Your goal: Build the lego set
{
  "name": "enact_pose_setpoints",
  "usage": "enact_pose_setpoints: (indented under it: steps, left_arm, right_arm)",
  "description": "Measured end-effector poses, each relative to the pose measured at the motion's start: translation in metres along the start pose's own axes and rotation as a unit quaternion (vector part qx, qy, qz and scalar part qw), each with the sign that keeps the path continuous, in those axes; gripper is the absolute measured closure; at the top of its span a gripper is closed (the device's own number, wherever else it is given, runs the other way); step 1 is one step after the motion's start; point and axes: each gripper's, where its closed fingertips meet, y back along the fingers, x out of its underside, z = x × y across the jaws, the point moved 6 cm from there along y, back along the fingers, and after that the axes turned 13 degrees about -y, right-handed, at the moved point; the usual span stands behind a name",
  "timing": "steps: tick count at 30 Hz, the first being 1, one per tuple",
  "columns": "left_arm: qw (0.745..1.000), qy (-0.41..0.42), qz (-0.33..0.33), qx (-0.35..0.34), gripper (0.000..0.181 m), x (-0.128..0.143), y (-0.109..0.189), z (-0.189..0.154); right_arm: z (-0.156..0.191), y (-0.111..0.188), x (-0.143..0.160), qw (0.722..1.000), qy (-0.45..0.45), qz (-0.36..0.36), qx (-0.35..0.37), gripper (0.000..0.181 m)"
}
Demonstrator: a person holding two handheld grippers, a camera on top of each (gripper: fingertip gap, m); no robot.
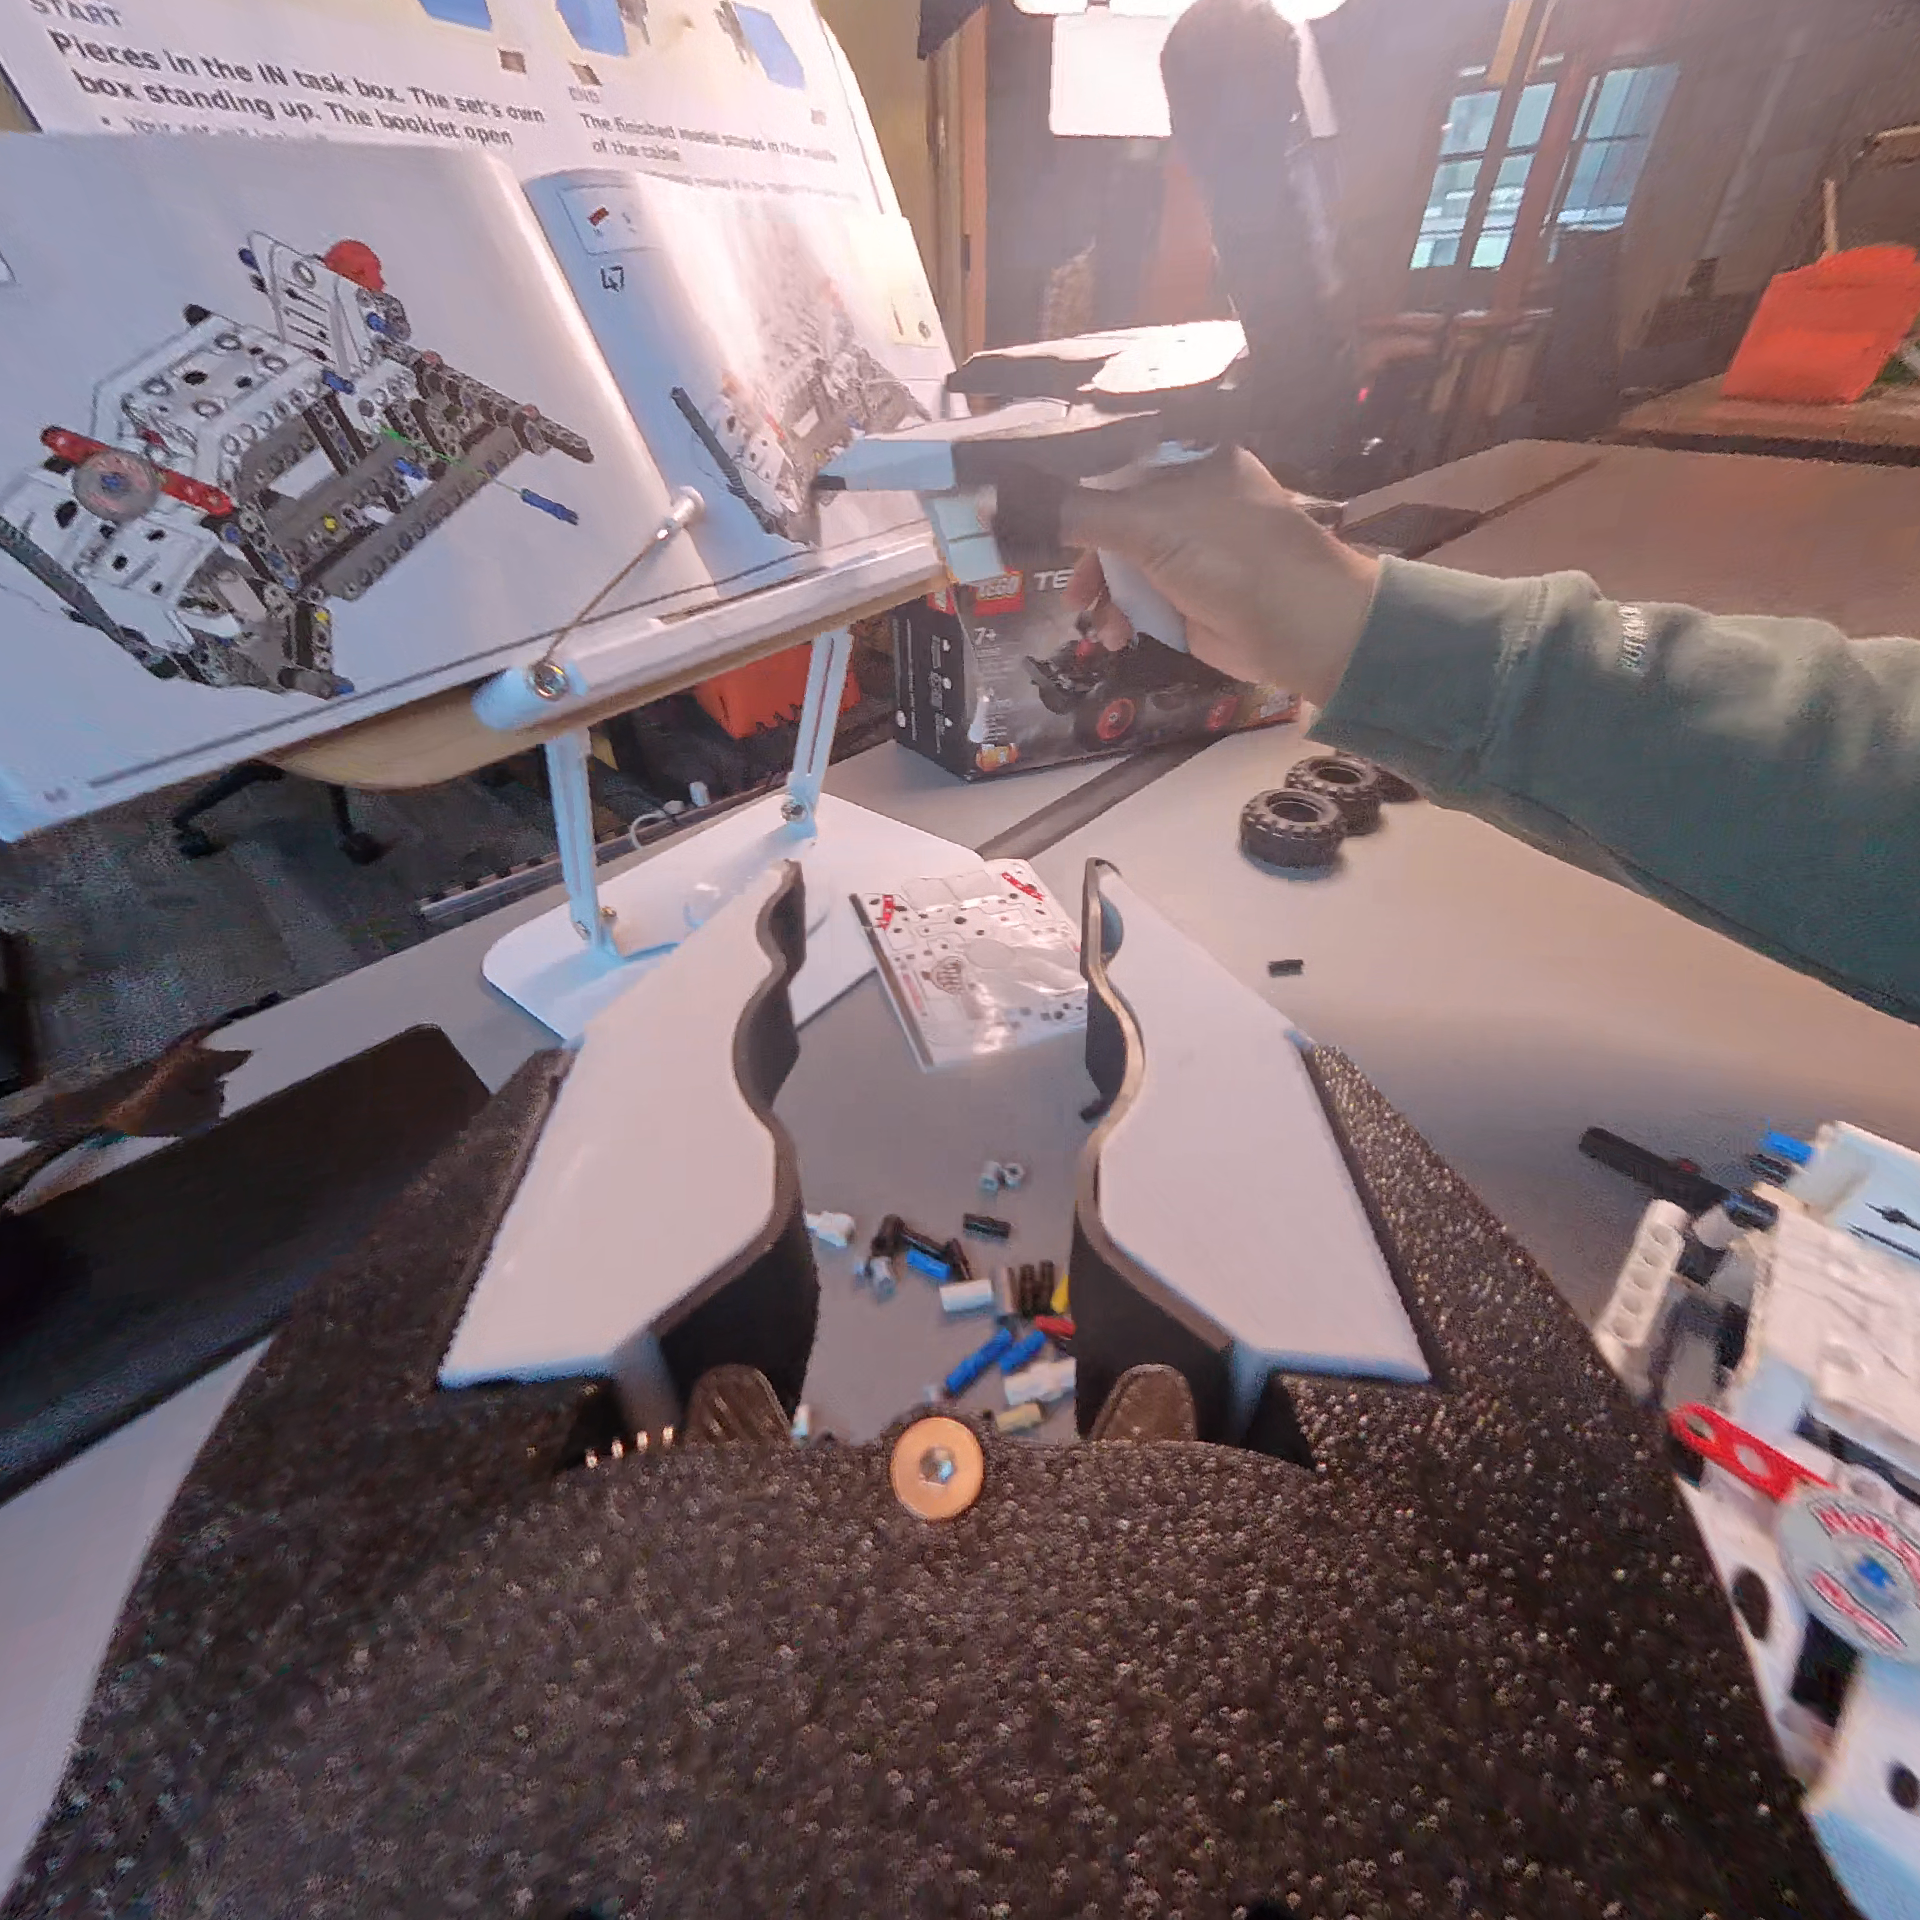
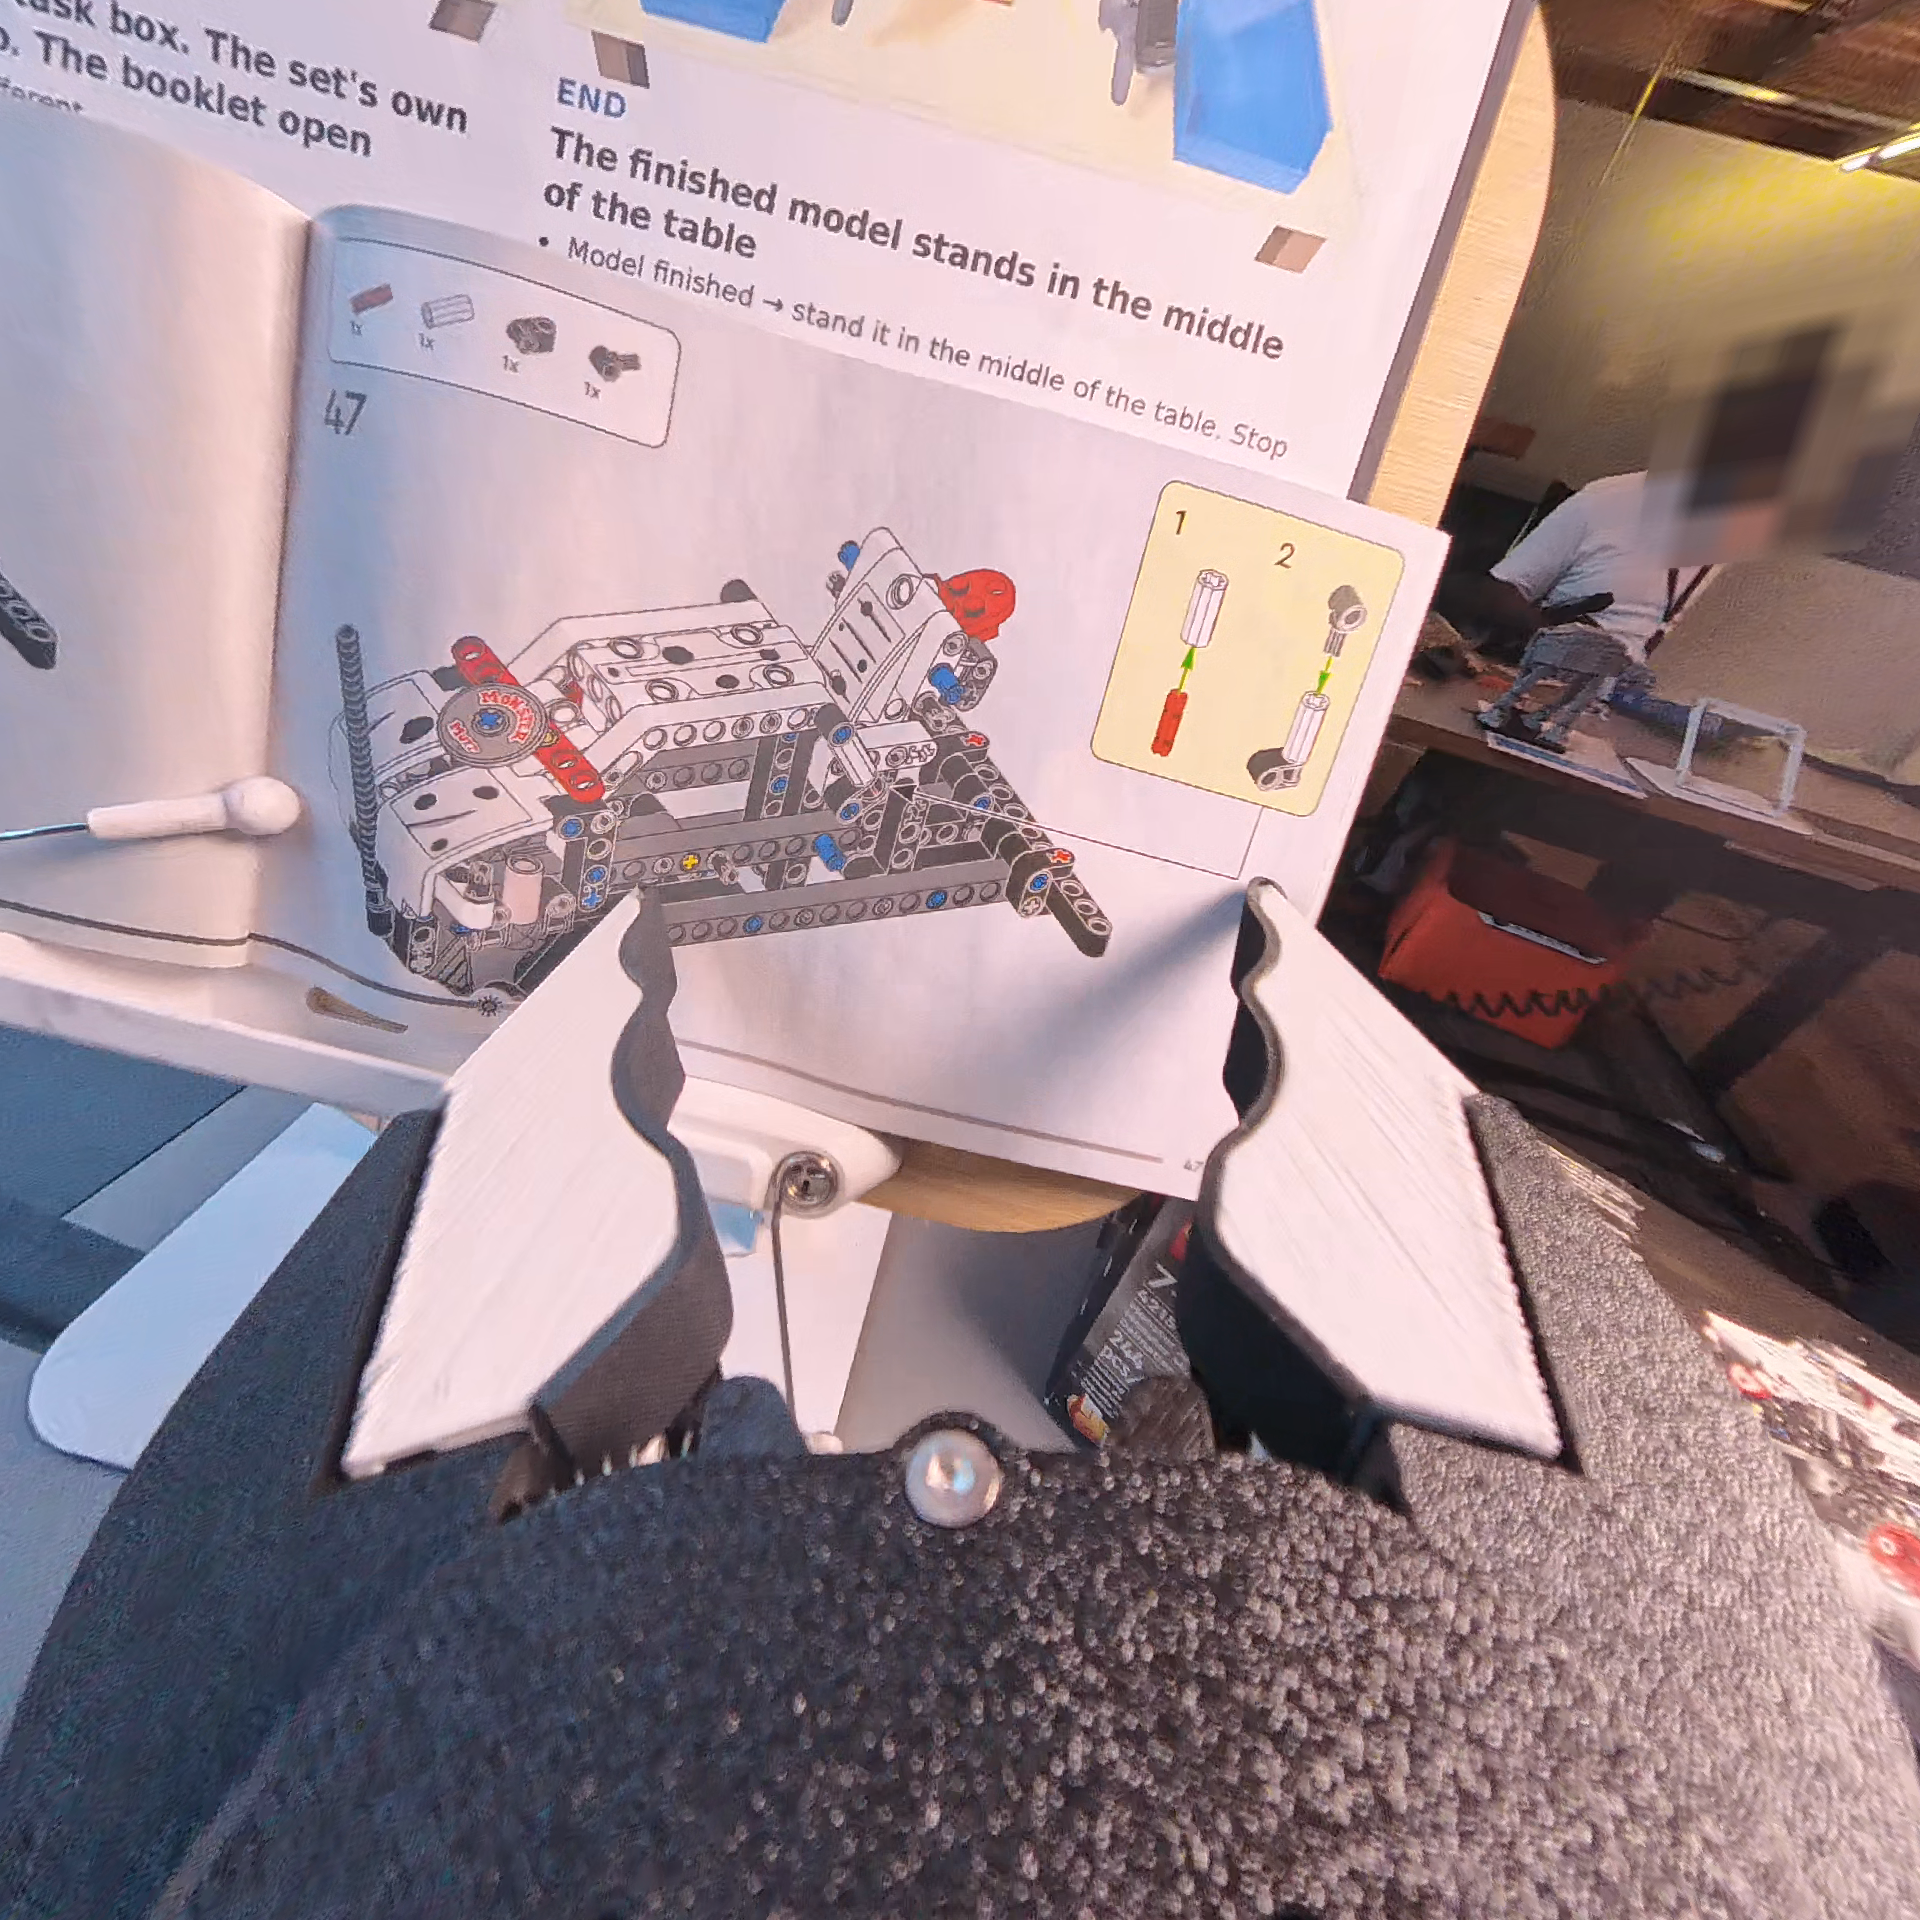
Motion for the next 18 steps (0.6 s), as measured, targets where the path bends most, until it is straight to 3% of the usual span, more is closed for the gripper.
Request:
enact_pose_setpoints:
  steps: [2, 5, 8, 13, 18]
  left_arm:
    - [1.0, -0.004, 0.026, -0.004, 0.128, -0.006, -0.017, 0.015]
    - [0.998, -0.016, 0.058, -0.011, 0.128, -0.015, -0.049, 0.04]
    - [0.995, -0.06, 0.081, -0.027, 0.128, -0.029, -0.081, 0.062]
    - [0.982, -0.141, 0.119, -0.042, 0.131, -0.041, -0.123, 0.084]
    - [0.963, -0.2, 0.177, -0.048, 0.135, -0.033, -0.149, 0.095]
  right_arm:
    - [0.003, 0.001, 0.001, 1.0, -0.011, -0.001, 0.005, 0.077]
    - [0.008, 0.007, 0.003, 1.0, -0.01, -0.014, -0.005, 0.107]
    - [0.011, 0.011, 0.006, 1.0, 0.004, -0.018, -0.01, 0.118]
    - [-0.001, 0.023, 0.01, 0.999, -0.002, -0.04, -0.011, 0.115]
    - [0.0, 0.026, 0.008, 0.998, 0.008, -0.058, -0.035, 0.11]
